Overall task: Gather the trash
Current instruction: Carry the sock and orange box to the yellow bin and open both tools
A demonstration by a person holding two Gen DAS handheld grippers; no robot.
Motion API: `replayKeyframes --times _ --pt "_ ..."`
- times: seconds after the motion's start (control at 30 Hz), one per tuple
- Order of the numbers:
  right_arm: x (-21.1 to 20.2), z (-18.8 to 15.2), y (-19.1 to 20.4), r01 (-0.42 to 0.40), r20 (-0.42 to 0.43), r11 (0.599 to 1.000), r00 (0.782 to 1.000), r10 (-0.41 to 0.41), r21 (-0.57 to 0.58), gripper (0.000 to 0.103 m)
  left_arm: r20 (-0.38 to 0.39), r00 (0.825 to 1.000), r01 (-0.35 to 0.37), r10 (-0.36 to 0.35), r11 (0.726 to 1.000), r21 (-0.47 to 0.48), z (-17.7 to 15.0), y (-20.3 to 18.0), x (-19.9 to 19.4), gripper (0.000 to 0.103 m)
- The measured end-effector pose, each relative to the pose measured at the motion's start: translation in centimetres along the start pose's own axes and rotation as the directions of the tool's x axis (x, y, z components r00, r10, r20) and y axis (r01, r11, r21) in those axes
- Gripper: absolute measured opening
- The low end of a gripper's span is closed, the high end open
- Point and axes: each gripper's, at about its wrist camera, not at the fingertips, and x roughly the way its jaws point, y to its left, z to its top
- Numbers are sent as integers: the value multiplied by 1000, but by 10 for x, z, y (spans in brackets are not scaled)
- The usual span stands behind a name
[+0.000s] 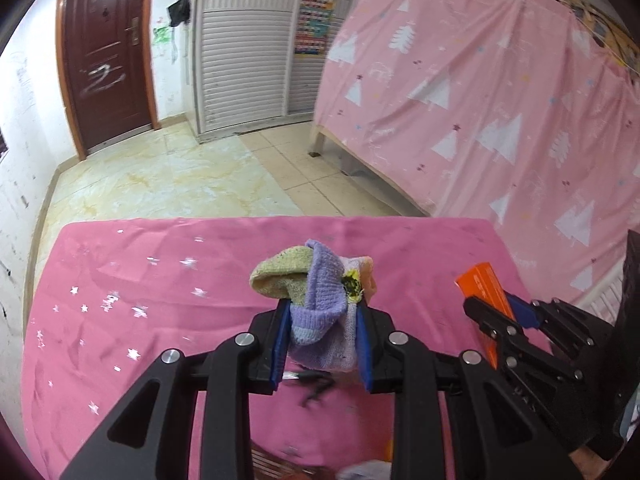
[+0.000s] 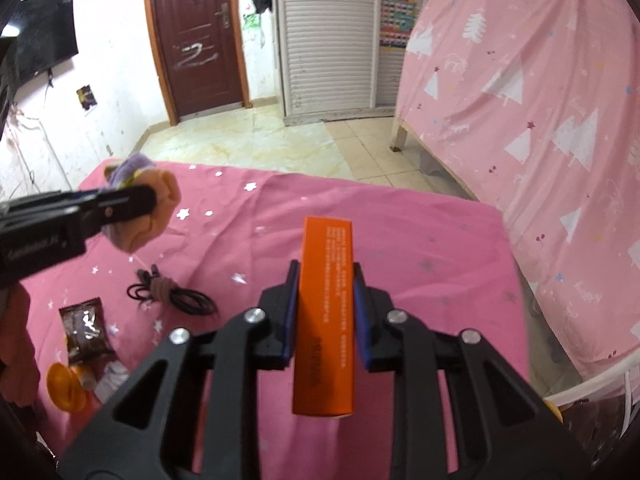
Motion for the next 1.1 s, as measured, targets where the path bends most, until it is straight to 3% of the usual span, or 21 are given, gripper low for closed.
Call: replayKeyframes --times 0.6,0.87,1.1 --pt "-71 -53 -104 90 91 979 990 -108 184 23 -56 990 138 -130 977 160 -30 -118 -21 22" --pt "-85 -91 -157 143 60 951 984 -165 275 23 -109 979 192 -171 953 234 -50 -168 -17 22" --pt "-85 -110 -176 165 31 943 983 -181 291 23 -149 970 230 -194 929 291 -66 -206 -12 22"
